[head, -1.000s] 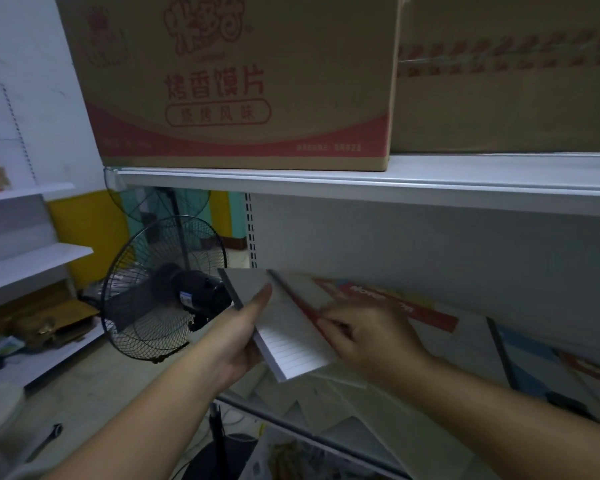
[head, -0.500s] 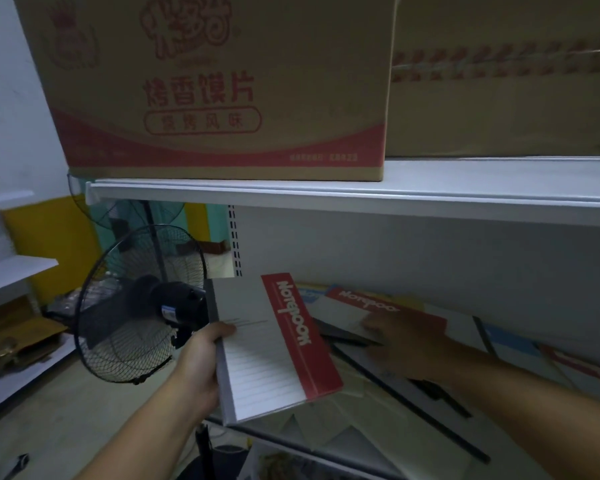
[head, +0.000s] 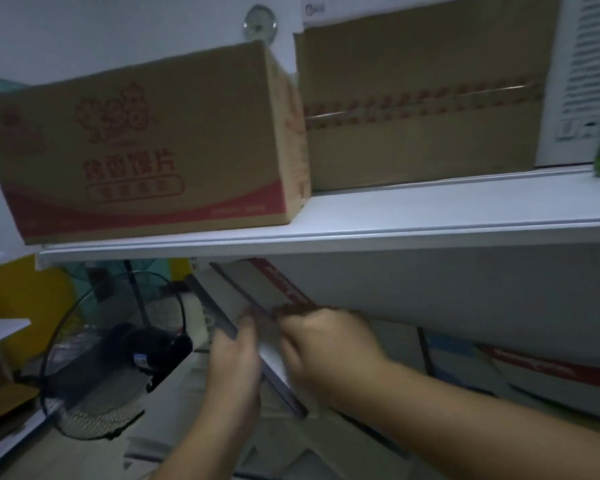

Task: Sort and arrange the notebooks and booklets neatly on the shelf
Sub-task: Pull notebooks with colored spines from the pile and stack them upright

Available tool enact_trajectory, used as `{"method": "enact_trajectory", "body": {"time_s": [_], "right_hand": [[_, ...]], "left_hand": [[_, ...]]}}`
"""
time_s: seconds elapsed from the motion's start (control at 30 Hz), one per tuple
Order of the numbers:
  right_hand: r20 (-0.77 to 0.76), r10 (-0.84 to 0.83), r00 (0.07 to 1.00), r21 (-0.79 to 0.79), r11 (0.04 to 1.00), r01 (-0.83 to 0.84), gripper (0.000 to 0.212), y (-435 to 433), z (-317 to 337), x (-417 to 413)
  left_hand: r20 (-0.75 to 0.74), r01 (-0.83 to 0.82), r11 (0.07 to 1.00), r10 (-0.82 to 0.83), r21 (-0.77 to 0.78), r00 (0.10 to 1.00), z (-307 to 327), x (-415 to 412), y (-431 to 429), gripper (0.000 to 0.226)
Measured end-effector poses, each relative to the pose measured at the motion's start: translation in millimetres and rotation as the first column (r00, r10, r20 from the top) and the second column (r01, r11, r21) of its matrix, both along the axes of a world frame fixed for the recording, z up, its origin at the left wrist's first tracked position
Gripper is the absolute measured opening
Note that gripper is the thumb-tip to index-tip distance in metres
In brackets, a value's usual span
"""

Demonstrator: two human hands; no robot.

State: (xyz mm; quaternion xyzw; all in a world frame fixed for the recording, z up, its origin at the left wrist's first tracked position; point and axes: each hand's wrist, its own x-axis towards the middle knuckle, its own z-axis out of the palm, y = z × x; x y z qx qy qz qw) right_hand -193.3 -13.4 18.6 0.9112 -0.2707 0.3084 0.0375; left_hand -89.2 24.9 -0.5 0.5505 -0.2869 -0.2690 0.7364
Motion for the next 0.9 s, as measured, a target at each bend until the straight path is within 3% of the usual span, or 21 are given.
{"method": "enact_trajectory", "body": {"time_s": [0.2, 0.27, 0.37, 0.43, 0.47, 0.53, 0.63, 0.73, 0.9], "right_hand": [[0.073, 0.035, 0.997, 0.115, 0.992, -0.044, 0.038, 0, -8, -108], [0.046, -0.015, 0.999, 0.136, 0.991, 0.008, 0.048, -4, -16, -157], [0.148, -0.169, 0.974, 0.339, 0.934, 0.111, 0.03, -16, -27, -244], [0.14, -0.379, 0.915, 0.412, 0.862, 0.294, 0.046, -24, -39, -313], [0.16, -0.435, 0.886, 0.526, 0.797, 0.296, 0.049, -26, -48, -349], [0.249, -0.475, 0.844, 0.756, 0.64, 0.137, 0.041, -16, -67, -407], [0.303, -0.619, 0.724, 0.862, 0.502, 0.069, 0.042, 3, -99, -478], [0.401, -0.722, 0.564, 0.887, 0.46, -0.042, 0.032, 24, -119, -537], [0.447, -0.81, 0.378, 0.892, 0.437, -0.117, 0.042, 45, -133, -612]], "left_hand": [[-0.147, 0.084, 0.996, -0.078, 0.035, 0.986, -3, -98, -21, 0.041], [-0.126, 0.206, 0.977, -0.198, 0.055, 0.972, -15, -141, -28, 0.033], [-0.208, 0.477, 0.871, -0.448, 0.117, 0.87, -29, -212, -34, 0.026], [-0.271, 0.622, 0.765, -0.571, 0.168, 0.775, -36, -258, -37, 0.025], [-0.299, 0.674, 0.711, -0.611, 0.2, 0.733, -38, -282, -38, 0.025], [-0.337, 0.734, 0.629, -0.653, 0.257, 0.678, -46, -330, -40, 0.028], [-0.38, 0.78, 0.537, -0.681, 0.323, 0.626, -64, -399, -43, 0.032], [-0.454, 0.829, 0.409, -0.699, 0.381, 0.553, -81, -464, -41, 0.033], [-0.497, 0.876, 0.267, -0.74, 0.403, 0.454, -101, -549, -45, 0.033]]}}
